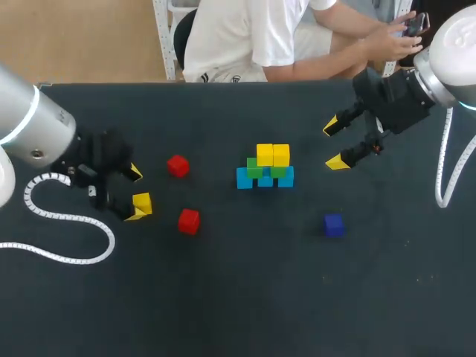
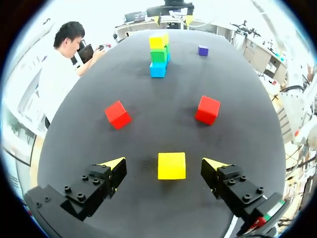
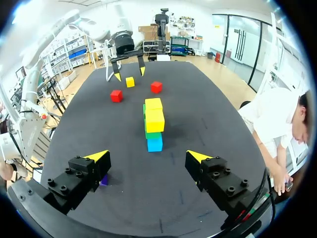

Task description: Place the blue cubes, place green cubes on the blue cubes, place the yellow cubes on the green cubes, then place the red cubes on the yellow cubes, and place purple cube on the red cubes.

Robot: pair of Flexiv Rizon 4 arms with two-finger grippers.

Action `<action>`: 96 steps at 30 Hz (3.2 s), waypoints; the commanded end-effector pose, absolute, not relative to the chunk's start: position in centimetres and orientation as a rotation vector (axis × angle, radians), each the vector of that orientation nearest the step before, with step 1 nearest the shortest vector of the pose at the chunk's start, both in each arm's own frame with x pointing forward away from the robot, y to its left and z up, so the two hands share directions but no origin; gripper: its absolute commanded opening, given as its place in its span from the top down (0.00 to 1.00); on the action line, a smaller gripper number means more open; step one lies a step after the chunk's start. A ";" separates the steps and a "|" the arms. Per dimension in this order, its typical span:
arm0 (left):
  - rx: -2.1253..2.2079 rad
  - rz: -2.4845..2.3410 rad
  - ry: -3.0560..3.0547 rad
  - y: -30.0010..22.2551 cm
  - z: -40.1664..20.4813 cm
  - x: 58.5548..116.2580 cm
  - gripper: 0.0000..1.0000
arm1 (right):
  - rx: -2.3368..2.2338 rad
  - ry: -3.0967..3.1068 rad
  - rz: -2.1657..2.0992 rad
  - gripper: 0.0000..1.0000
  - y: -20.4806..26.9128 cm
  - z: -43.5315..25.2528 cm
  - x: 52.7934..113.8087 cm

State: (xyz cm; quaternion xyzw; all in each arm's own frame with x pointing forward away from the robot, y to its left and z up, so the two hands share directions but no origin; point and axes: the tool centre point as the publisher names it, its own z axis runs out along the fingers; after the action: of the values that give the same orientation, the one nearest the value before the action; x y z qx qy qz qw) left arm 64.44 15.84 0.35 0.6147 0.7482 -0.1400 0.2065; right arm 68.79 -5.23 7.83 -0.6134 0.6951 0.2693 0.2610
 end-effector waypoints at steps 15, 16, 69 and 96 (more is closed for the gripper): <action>1.629 -0.485 2.005 16.6 -0.7 65.2 0.00 | -1.660 1.880 0.729 0.00 -5.2 7.8 68.7; 1.635 -0.494 1.998 16.6 -0.7 65.3 0.00 | -1.660 1.880 0.729 0.00 -5.2 7.8 68.7; 1.679 -0.563 1.940 14.1 0.4 65.1 1.00 | -1.660 1.880 0.729 0.00 -5.2 7.8 68.7; 1.888 -0.616 1.659 8.2 8.5 67.1 1.00 | -1.660 1.880 0.729 0.00 -5.2 7.8 68.7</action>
State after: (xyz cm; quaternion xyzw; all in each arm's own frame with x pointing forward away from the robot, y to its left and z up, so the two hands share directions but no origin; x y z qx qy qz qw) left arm 66.40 8.57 8.07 0.6950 0.6223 -0.2217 0.2838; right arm 68.79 -5.22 7.82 -0.6134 0.6951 0.2693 0.2610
